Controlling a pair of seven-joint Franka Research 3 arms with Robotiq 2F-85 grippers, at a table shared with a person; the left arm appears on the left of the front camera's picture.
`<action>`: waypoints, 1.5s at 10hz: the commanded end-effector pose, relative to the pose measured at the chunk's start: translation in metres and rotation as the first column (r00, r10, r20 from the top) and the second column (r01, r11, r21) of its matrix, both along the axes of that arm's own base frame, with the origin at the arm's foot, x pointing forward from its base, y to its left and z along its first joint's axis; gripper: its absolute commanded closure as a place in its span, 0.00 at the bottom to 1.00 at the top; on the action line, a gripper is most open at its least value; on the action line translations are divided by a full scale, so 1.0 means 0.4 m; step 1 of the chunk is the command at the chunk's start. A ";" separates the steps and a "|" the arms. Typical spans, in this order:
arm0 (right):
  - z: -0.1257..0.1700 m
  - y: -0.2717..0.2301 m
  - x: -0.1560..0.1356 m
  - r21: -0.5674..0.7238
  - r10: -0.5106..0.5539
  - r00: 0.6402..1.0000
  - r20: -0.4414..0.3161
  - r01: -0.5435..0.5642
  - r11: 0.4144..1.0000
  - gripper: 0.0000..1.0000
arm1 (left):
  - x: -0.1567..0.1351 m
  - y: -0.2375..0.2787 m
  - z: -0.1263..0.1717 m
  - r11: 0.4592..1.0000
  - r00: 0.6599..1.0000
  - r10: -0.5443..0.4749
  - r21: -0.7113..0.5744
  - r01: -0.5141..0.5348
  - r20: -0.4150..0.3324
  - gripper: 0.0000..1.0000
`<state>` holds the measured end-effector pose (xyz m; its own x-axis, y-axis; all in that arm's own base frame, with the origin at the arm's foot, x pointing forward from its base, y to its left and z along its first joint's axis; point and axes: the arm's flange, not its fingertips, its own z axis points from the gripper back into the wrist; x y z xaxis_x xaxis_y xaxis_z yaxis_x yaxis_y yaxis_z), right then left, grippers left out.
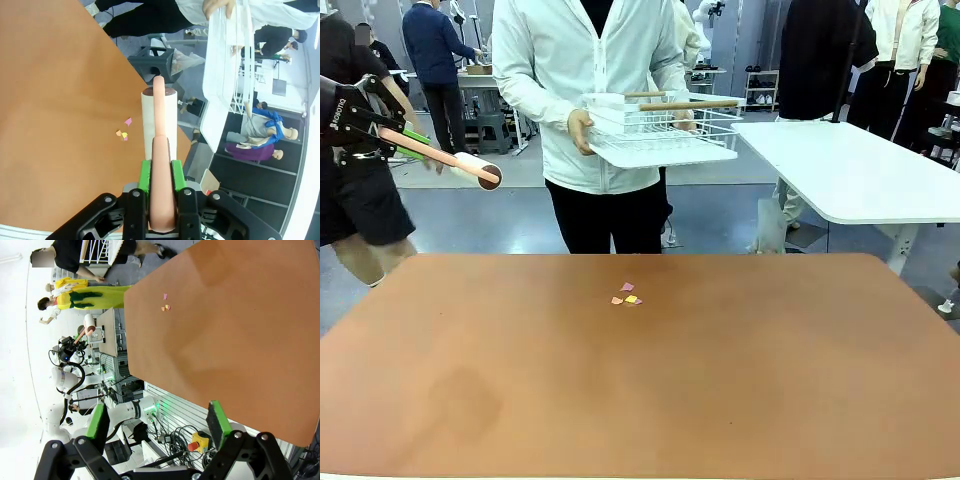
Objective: Clean the table.
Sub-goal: Clean the table with the Lint Roller when the human lifts the Dish drying rack.
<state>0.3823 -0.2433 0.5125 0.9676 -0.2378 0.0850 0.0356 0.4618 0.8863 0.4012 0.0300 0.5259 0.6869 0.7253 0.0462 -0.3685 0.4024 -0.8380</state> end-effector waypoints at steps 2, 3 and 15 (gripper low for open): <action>0.008 0.002 -0.002 0.001 0.002 1.000 0.011 -0.002 1.000 0.00 | 0.057 -0.005 0.040 0.964 0.975 -0.218 0.166 0.207 0.049 0.81; 0.008 0.002 -0.002 0.001 0.002 1.000 0.011 -0.002 1.000 0.00 | 0.072 -0.010 0.051 0.912 0.941 -0.331 0.279 0.299 0.075 0.81; 0.008 0.002 -0.002 0.001 0.002 1.000 0.011 -0.002 1.000 0.00 | 0.332 -0.038 -0.050 0.585 0.753 -0.629 0.521 0.622 -0.192 0.81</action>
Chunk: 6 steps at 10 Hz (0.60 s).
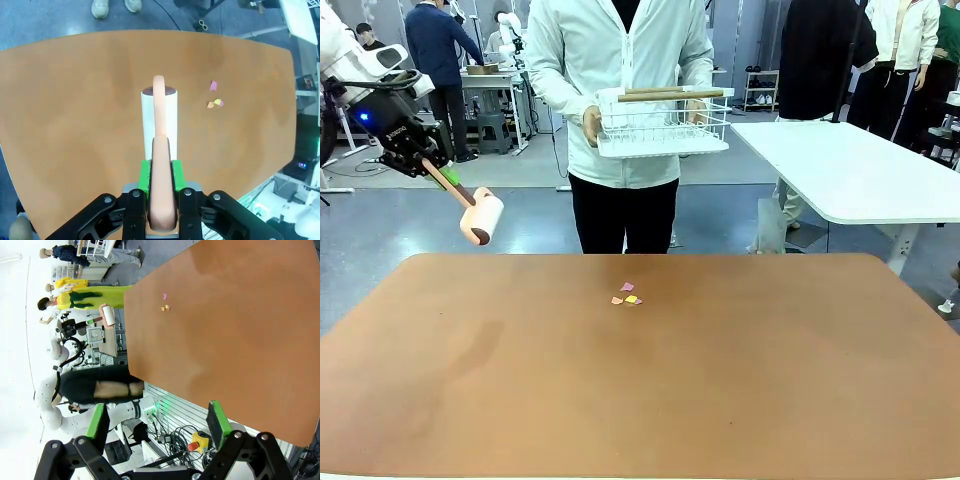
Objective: Clean the table.
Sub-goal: Clean the table with the Lint Roller when the human lifts the Dish drying rack.
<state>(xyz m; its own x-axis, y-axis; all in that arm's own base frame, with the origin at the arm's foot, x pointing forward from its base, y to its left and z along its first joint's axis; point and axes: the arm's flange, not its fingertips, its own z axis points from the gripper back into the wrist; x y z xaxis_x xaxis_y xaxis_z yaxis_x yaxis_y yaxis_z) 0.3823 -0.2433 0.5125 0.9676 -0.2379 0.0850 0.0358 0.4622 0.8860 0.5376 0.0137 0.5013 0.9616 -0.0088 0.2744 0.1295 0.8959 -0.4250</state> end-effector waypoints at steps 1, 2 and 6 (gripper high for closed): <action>0.008 0.002 -0.002 0.001 0.002 1.000 0.011 -0.002 1.000 0.00 | -0.009 0.003 0.012 1.000 1.000 -0.022 0.008 0.022 0.010 0.81; 0.008 0.002 -0.002 0.001 0.002 1.000 0.011 -0.002 1.000 0.00 | -0.009 0.003 0.012 1.000 1.000 -0.022 0.008 0.022 0.010 0.81; 0.008 0.002 -0.002 0.001 0.002 1.000 0.011 -0.002 1.000 0.00 | 0.011 -0.002 -0.127 0.997 0.999 0.003 -0.072 -0.006 -0.038 0.81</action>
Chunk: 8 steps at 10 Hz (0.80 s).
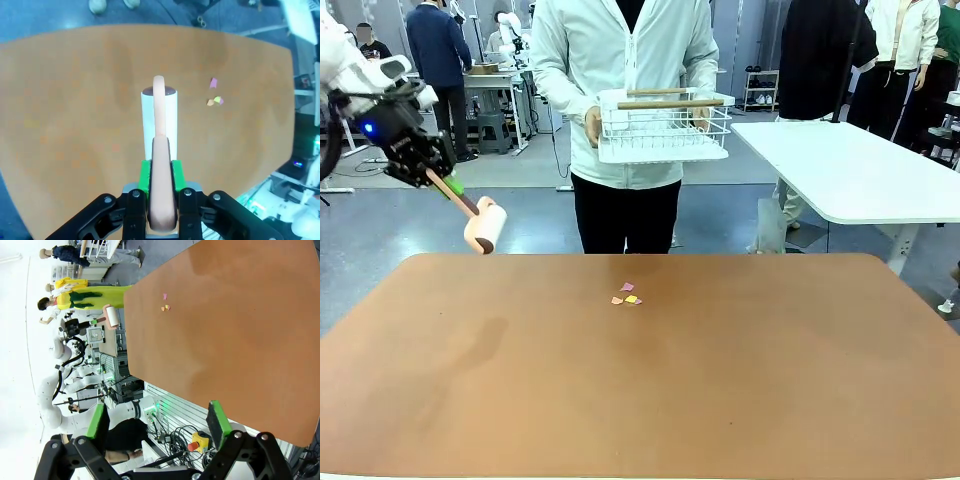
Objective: Clean the table.
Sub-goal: Clean the table with the Lint Roller when the human lifts the Dish drying rack.
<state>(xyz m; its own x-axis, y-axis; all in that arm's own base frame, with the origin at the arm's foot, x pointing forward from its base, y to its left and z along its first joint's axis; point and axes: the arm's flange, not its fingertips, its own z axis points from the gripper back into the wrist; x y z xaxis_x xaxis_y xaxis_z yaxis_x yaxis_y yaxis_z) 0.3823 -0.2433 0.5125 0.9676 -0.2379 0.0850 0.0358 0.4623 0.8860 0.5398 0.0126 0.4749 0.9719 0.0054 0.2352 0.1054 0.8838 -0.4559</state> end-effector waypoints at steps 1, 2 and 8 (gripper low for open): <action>0.008 0.002 -0.002 0.001 0.002 1.000 0.011 -0.002 1.000 0.00 | 0.009 -0.012 -0.111 0.998 1.000 -0.011 -0.056 0.011 -0.014 0.81; 0.008 0.002 -0.002 0.001 0.002 1.000 0.011 -0.002 1.000 0.00 | 0.018 -0.017 -0.153 0.996 0.998 -0.042 -0.086 0.038 -0.041 0.81; 0.008 0.002 -0.002 0.001 0.002 1.000 0.011 -0.002 1.000 0.00 | 0.046 -0.123 -0.317 0.974 0.993 -0.081 -0.219 0.062 -0.082 0.81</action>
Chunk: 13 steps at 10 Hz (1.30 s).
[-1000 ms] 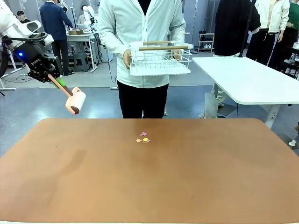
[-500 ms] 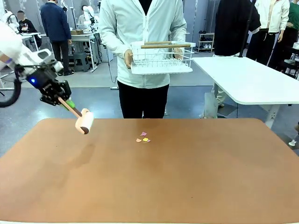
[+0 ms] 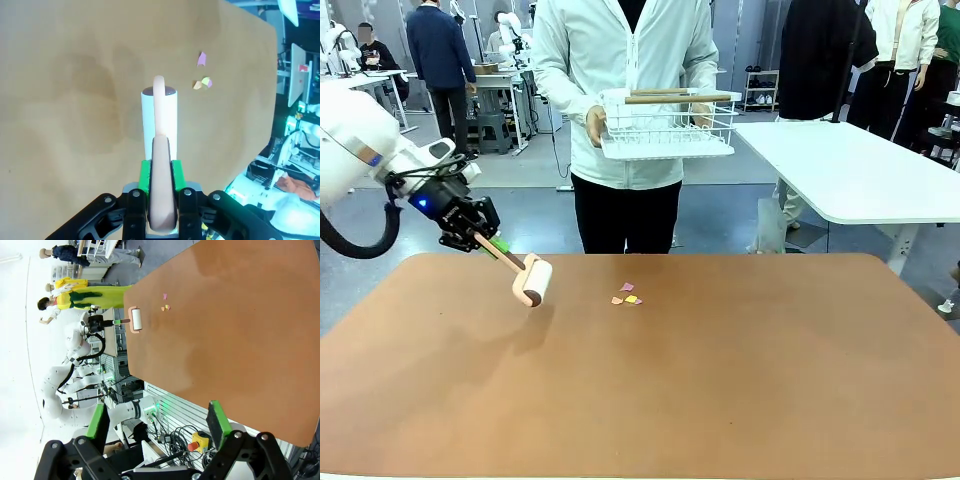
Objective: Clean the table.
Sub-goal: Clean the table with the Lint Roller when the human lifts the Dish drying rack.
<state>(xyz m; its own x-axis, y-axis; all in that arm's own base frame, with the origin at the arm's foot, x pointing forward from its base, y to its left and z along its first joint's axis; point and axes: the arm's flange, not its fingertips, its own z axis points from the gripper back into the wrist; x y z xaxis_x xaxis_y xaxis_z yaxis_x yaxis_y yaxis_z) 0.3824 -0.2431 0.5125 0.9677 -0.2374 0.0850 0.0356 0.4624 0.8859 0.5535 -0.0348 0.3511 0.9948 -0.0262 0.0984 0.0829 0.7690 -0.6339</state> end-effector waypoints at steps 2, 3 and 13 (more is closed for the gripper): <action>0.008 0.001 -0.002 0.002 0.001 1.000 0.011 -0.001 1.000 0.00 | 0.035 -0.023 -0.030 0.999 0.998 0.037 -0.039 -0.035 0.059 0.81; 0.008 0.001 -0.002 0.002 0.001 1.000 0.011 -0.001 1.000 0.00 | 0.043 -0.028 -0.034 0.998 0.997 0.037 -0.048 -0.034 0.064 0.81; 0.008 0.001 -0.002 0.002 0.001 1.000 0.011 -0.001 1.000 0.00 | 0.061 -0.123 -0.184 0.994 1.000 0.014 -0.112 -0.011 0.024 0.81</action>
